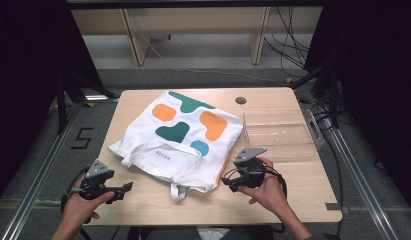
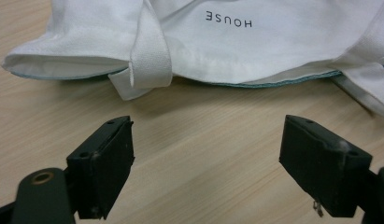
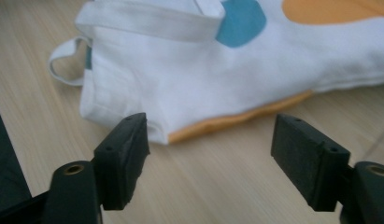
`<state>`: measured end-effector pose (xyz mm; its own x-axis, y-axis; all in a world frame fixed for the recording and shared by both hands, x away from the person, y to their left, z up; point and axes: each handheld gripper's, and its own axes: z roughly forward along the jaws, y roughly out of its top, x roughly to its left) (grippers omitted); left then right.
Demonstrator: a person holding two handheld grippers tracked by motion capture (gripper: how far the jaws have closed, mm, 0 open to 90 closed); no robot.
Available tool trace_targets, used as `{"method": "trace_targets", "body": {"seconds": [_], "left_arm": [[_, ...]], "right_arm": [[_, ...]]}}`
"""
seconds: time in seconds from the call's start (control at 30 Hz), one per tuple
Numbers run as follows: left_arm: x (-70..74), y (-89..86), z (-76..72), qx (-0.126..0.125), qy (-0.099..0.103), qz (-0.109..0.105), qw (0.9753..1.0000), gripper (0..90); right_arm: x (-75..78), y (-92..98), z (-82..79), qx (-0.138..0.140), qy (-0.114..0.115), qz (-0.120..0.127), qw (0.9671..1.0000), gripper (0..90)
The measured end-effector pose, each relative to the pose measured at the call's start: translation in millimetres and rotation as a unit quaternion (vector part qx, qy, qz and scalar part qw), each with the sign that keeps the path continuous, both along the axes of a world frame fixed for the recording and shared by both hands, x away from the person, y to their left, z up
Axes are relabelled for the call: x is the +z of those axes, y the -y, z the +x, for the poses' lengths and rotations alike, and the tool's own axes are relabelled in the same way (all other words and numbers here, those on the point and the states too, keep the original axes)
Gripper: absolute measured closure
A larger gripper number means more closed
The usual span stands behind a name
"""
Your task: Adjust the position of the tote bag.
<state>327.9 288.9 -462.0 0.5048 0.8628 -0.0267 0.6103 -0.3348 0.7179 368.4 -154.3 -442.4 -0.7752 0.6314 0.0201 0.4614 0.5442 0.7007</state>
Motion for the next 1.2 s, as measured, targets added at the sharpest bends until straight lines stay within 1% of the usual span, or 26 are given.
{"method": "trace_targets", "body": {"seconds": [0.03,0.07,0.1,0.13,0.2,0.27,0.3,0.33,0.37,0.4,0.43,0.5,0.53,0.57,0.63,0.67,0.73,0.8,0.83,0.87,0.97,1.03,1.07,1.13,1.17,1.2], "left_arm": [[-0.6,0.3,0.2,0.001,0.001,-0.006,1.0000,17.0],[-0.6,0.3,0.2,0.001,0.001,-0.006,1.0000,17.0],[-0.2,-0.8,0.7,-0.003,-0.003,-0.001,1.0000,17.0],[-1.6,1.1,0.6,0.008,-0.002,-0.015,0.9999,17.0],[-0.2,-0.9,0.5,0.002,-0.002,-0.002,1.0000,17.0],[-0.3,-1.0,0.4,0.004,-0.001,-0.004,1.0000,17.0],[-0.4,-1.2,0.5,0.005,-0.001,-0.007,1.0000,17.0],[0.2,-1.9,0.3,0.008,-0.004,-0.006,0.9999,17.0],[0.9,-3.1,0.3,0.003,-0.004,0.002,1.0000,17.0],[0.9,-2.9,0.2,0.005,-0.003,0.003,1.0000,17.0],[0.9,-2.9,0.2,0.005,-0.003,0.003,1.0000,17.0],[0.7,-3.1,0.3,0.004,-0.005,0.001,1.0000,17.0],[0.7,-3.1,0.3,0.004,-0.005,0.001,1.0000,17.0],[0.5,-4.1,0.9,0.002,-0.005,0.011,0.9999,17.0],[-0.3,-3.7,1.4,0.007,-0.005,0.004,1.0000,17.0],[0.5,-5.6,1.9,0.009,-0.004,0.014,0.9998,17.0],[0.9,-6.8,2.5,0.020,-0.004,0.013,0.9997,17.2],[1.2,-8.2,2.8,0.029,0.000,0.024,0.9993,17.2],[1.4,-11.2,3.9,0.040,-0.003,0.025,0.9989,17.2],[0.9,-12.5,5.1,0.048,0.000,0.025,0.9985,17.2],[0.8,-16.2,9.5,0.065,0.000,0.025,0.9976,18.0],[0.4,-23.4,22.7,0.080,0.011,0.056,0.9952,19.9],[-0.7,-26.5,27.8,0.089,0.019,0.062,0.9940,20.2],[-4.1,-32.1,36.6,0.109,0.010,0.068,0.9917,23.9],[-4.1,-32.1,36.6,0.109,0.010,0.068,0.9917,25.1],[-8.6,-39.0,49.9,0.116,0.007,0.064,0.9912,26.3]], "right_arm": [[1.2,-4.2,0.9,0.017,0.009,-0.001,0.9998,35.9],[1.2,-4.2,0.9,0.017,0.009,-0.001,0.9998,35.9],[2.7,-17.6,1.6,0.033,0.020,0.011,0.9992,36.2],[5.4,-22.8,2.2,0.041,0.011,0.012,0.9990,37.3],[5.8,-36.0,3.5,0.059,0.003,0.020,0.9980,38.9],[4.2,-44.3,3.0,0.062,0.002,0.015,0.9980,38.9],[-0.5,-58.6,2.7,0.085,0.005,-0.013,0.9963,39.2],[-2.2,-65.1,0.8,0.091,-0.007,-0.023,0.9955,41.2],[-5.5,-69.8,0.6,0.105,0.005,-0.037,0.9937,44.1],[-6.4,-74.2,-2.4,0.108,-0.002,-0.055,0.9926,44.8],[-9.0,-77.0,-2.9,0.112,0.009,-0.078,0.9906,45.6],[-14.1,-79.4,-3.2,0.116,0.017,-0.114,0.9865,50.3],[-14.1,-79.4,-3.2,0.116,0.017,-0.114,0.9865,50.3],[-15.9,-79.3,-4.5,0.117,0.004,-0.115,0.9865,55.1],[-16.0,-79.2,-4.9,0.116,0.001,-0.114,0.9867,55.8],[-18.4,-80.7,-6.3,0.120,0.005,-0.128,0.9845,60.1],[-23.5,-83.6,-8.1,0.123,0.009,-0.150,0.9810,62.1],[-25.7,-84.9,-8.7,0.121,0.009,-0.157,0.9801,65.5],[-30.4,-86.6,-9.4,0.117,0.012,-0.174,0.9776,72.4],[-30.0,-86.1,-7.9,0.128,0.019,-0.180,0.9751,76.3],[-30.8,-84.7,-3.0,0.130,0.025,-0.178,0.9751,81.6],[-30.2,-83.6,2.1,0.137,0.031,-0.175,0.9744,85.0],[-30.0,-83.1,4.1,0.136,0.032,-0.172,0.9751,85.3],[-29.2,-82.1,7.1,0.137,0.033,-0.170,0.9753,85.7],[-29.3,-82.0,7.6,0.136,0.035,-0.172,0.9749,85.7],[-28.9,-81.8,8.1,0.137,0.036,-0.171,0.9750,85.7]]}}
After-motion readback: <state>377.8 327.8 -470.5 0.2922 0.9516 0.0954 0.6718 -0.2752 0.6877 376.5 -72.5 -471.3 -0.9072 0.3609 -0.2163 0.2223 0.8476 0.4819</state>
